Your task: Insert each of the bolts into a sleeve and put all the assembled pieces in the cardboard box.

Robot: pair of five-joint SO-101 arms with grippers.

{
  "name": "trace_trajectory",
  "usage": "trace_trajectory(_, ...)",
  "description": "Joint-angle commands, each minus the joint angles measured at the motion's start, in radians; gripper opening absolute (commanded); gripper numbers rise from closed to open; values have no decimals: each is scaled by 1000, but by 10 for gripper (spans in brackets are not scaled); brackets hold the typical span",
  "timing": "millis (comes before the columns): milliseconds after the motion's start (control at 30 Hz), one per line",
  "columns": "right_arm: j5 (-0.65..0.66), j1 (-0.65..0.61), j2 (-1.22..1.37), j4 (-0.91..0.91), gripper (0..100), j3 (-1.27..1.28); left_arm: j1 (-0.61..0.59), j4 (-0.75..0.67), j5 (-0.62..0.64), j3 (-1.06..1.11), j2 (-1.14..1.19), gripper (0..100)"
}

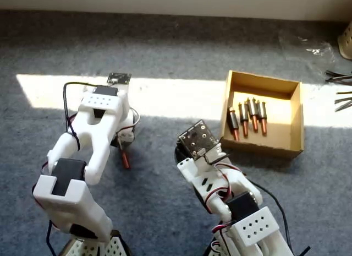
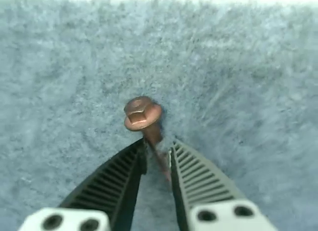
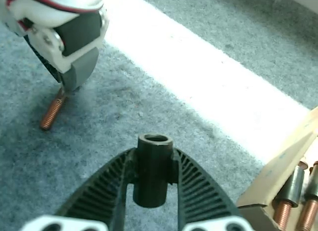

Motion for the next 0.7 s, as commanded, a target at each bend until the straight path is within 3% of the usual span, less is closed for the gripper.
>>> trace_trajectory(0, 12, 12, -19, -30, 5, -8, -16, 6, 80, 1, -2, 77)
trace_trajectory(333, 12, 12, -19, -28, 5, -8, -58, -75, 288, 10, -2, 77)
trace_trajectory(667, 12, 12, -19, -27, 5, -8, -79, -166, 301, 33, -1, 77)
